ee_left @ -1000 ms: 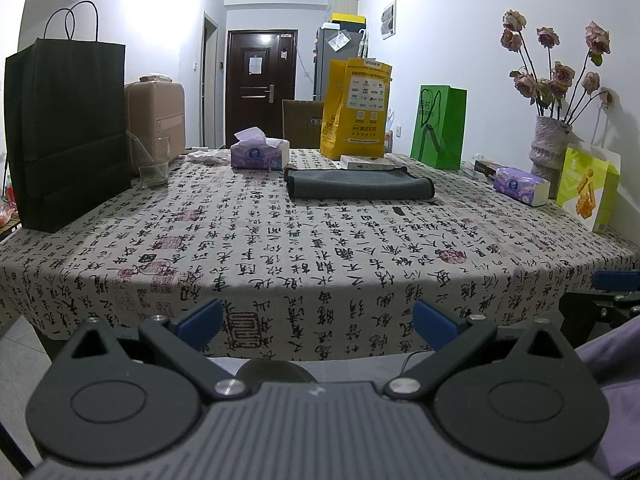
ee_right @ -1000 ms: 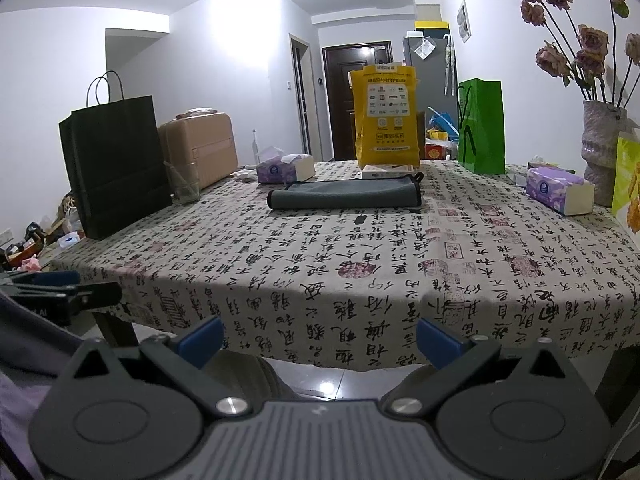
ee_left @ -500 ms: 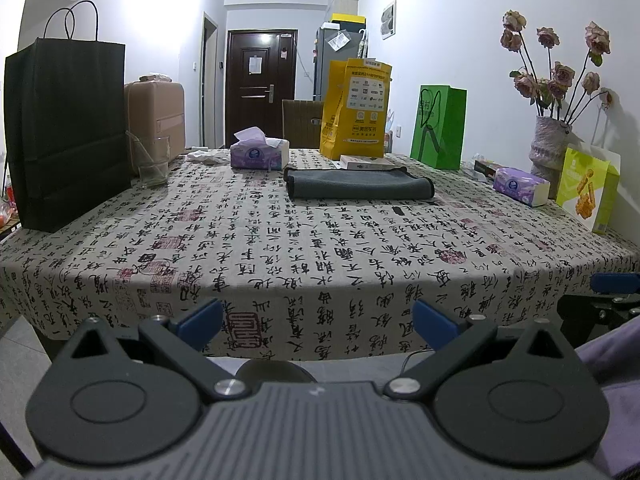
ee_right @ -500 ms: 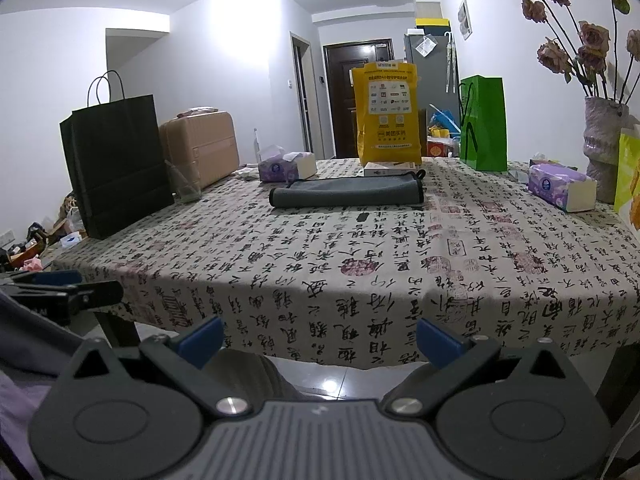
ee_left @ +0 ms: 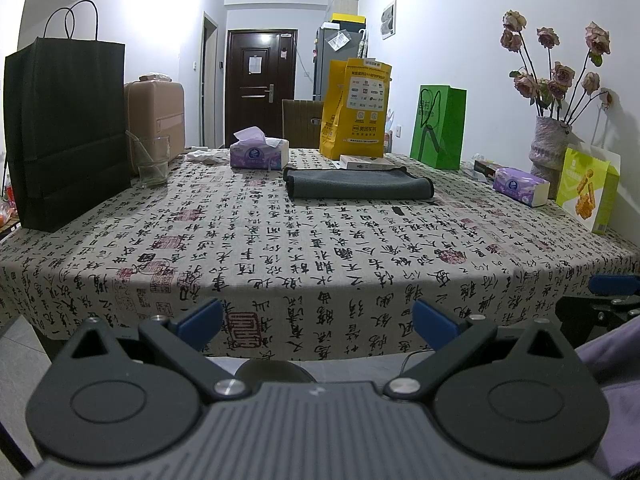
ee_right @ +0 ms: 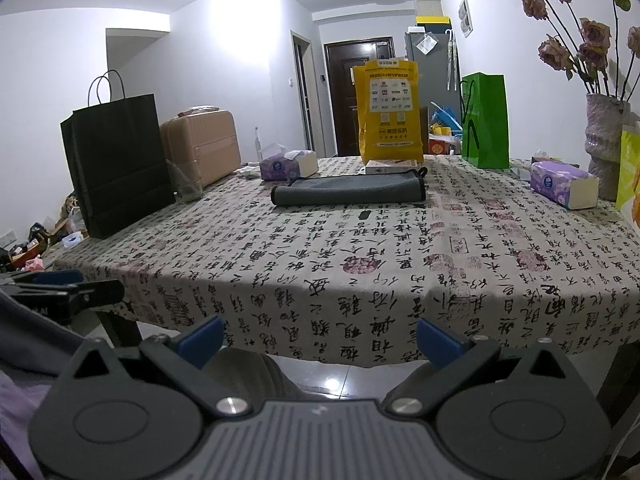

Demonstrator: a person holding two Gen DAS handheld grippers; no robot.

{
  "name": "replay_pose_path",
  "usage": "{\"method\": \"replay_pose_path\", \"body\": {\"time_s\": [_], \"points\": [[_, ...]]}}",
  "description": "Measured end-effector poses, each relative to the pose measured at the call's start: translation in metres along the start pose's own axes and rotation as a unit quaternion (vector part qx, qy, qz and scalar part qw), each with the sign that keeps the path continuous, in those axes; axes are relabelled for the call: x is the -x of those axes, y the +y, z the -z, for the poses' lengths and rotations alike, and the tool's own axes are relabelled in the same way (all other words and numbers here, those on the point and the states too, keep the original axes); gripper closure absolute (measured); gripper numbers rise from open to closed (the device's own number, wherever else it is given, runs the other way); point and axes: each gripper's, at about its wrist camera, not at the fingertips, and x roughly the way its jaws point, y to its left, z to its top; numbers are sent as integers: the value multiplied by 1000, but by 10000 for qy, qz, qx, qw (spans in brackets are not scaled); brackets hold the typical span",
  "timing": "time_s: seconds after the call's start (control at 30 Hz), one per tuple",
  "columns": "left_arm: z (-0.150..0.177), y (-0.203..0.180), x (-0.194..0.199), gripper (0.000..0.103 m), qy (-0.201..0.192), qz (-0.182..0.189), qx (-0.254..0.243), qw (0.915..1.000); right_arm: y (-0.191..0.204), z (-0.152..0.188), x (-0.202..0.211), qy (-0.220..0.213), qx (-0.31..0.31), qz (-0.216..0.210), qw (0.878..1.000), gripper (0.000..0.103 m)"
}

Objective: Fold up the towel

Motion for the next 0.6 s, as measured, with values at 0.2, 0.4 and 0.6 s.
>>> {"method": "replay_pose_path", "body": {"time_s": [0.2, 0.4, 0.6], "points": [[0, 0, 0, 0, 0, -2, 0, 10000, 1, 0, -1, 22, -14, -26, 10000, 0], [0, 0, 0, 0, 0, -1, 0, 10000, 1, -1, 0, 21, -17, -27, 10000, 0], [0, 0, 0, 0, -1, 1, -1, 10000, 1, -1, 0, 23, -19, -27, 10000, 0]]}}
